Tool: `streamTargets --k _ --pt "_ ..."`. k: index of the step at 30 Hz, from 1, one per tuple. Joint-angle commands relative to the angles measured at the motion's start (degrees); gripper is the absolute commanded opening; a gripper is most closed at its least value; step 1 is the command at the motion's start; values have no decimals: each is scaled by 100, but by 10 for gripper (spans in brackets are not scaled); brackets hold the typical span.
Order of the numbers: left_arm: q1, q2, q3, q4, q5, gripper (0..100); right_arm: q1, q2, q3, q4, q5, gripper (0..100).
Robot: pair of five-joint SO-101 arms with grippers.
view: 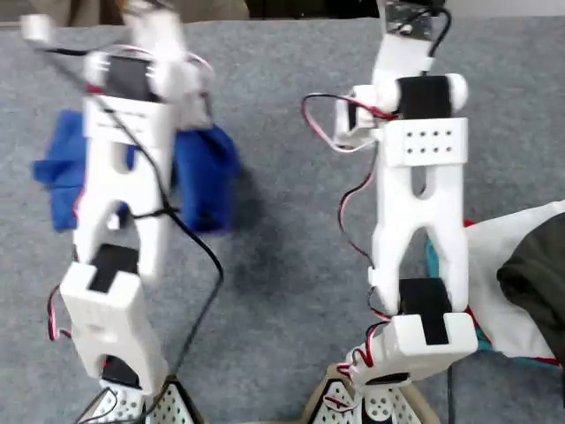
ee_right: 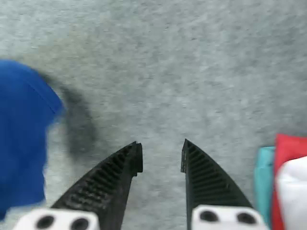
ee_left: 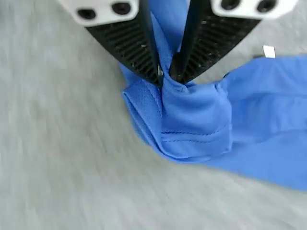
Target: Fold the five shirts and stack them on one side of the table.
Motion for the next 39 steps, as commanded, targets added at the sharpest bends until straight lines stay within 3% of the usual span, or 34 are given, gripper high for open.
streamTargets --k 1,5,9,12,15,19,30,39 --pt "677 -760 1371 44 26 25 374 -558 57 97 651 155" --pt "598 -1051 1960 35 316 190 637 -963 453 88 1011 156" --pt "-580 -1297 1618 35 1222 333 725 -1174 971 79 1081 156" --pt "-1723 -1279 1248 -193 677 334 690 -1262 1367 62 1081 156" --pt "-2884 -998 1240 -1169 457 317 673 -1279 1631 53 1081 153" --pt "-3745 -127 1178 -2154 457 284 497 -1244 1895 53 1081 153" --pt "-4299 2651 -484 -2189 466 283 277 -1226 2211 -105 1081 152" --pt "-4316 3943 -1749 -1864 448 282 295 -1226 2642 -413 1081 152"
